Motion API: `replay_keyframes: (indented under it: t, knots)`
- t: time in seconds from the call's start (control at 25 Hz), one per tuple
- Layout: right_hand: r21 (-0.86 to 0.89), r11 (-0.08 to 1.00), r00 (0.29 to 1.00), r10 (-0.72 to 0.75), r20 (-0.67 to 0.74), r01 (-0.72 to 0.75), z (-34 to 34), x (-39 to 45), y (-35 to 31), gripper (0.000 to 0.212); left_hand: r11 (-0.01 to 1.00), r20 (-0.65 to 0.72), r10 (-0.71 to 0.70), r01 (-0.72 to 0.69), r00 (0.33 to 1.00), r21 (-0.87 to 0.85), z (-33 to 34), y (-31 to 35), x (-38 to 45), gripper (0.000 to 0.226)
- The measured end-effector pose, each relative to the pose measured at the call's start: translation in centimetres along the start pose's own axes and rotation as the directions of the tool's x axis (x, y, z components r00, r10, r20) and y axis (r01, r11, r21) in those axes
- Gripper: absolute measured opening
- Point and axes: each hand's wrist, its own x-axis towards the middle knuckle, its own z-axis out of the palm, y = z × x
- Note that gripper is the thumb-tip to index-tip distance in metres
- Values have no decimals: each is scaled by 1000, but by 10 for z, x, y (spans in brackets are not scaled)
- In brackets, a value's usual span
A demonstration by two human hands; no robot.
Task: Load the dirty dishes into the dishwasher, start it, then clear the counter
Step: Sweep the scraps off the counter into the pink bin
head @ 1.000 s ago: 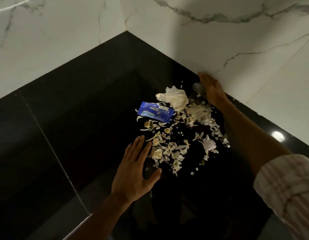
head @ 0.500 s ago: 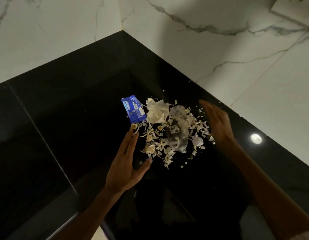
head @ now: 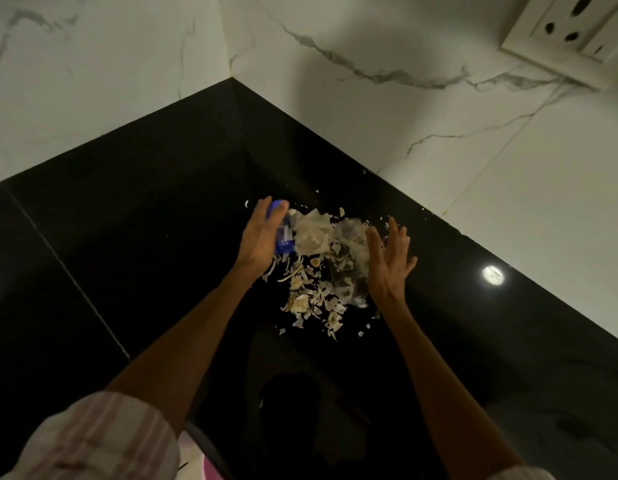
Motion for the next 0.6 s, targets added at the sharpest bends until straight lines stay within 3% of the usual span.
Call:
replay_keyframes:
  t: [0.08, 0.2, 0.48, 0.6]
  knots:
    - [-97, 995, 1000, -18, 13, 19, 12, 12, -3, 107, 985, 18, 83, -84, 996, 150, 16, -3, 8, 65]
    - [-210, 973, 995, -86, 47, 94, 28, 22, -3, 87, 944, -15, 195, -183, 981, 274, 31, -8, 5, 55]
    - [-263, 935, 962, -193, 191, 240, 47, 22, -6, 71, 896, 117, 237, -263, 964, 358, 65, -22, -8, 62]
    - [-159, 965, 957, -168, 235, 209, 52, 6, -11, 67, 944, 133, 202, -229, 970, 236, 82, -31, -20, 63]
